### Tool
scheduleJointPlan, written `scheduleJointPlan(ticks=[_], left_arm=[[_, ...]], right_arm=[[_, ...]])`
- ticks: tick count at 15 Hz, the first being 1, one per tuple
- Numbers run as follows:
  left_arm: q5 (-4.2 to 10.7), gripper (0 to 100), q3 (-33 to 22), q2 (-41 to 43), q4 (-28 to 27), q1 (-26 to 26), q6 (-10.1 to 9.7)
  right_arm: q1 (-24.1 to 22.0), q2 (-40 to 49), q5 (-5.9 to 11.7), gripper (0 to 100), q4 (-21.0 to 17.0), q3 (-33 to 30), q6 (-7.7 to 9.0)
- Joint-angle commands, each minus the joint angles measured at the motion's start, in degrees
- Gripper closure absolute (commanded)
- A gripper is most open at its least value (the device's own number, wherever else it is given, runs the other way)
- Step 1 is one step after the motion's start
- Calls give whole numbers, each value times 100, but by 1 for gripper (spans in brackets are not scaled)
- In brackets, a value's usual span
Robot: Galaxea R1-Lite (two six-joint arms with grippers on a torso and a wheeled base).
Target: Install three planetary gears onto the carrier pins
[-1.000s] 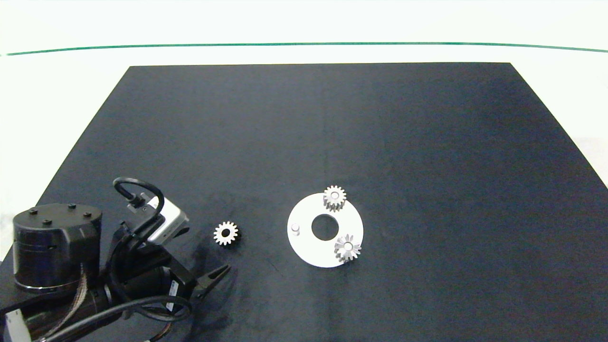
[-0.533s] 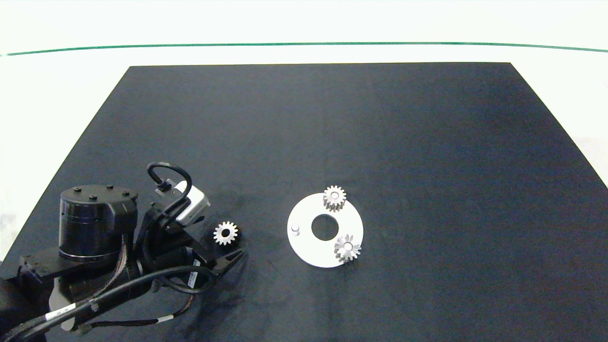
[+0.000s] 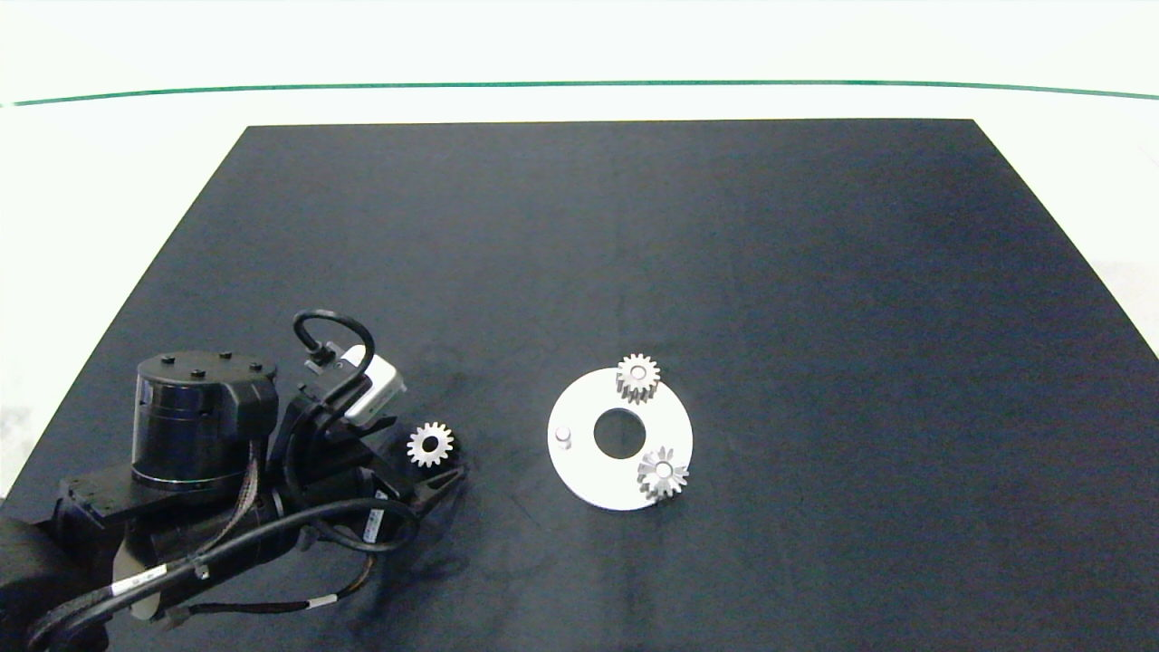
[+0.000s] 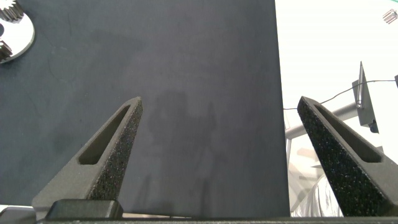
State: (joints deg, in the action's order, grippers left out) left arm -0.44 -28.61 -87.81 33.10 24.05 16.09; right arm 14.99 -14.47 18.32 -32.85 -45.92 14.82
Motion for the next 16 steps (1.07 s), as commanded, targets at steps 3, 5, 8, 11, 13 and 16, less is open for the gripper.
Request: scheduleJointPlan(ticks=[3,5,8,11,13,16], left_arm=[[0,25,31,18,127,-6,17],[0,28,40,-114,329,-41,26],[-9,34,145,-149,434,-15,26],[-18,40,145,-149,434,-32,34],[-18,44,145,-158,434,-32,26],[-18,50,154,-158,434,-23,17]], right_arm=[[3,-12,5,0,-72,-4,21],[-5,-12,5,0,-81,-4,21],[-5,-12,5,0,-81,-13,21],[-5,-12,5,0,-90,-22,29],[-5,-12,5,0,-81,-22,29],[-5,-3,5,0,-90,-22,29]])
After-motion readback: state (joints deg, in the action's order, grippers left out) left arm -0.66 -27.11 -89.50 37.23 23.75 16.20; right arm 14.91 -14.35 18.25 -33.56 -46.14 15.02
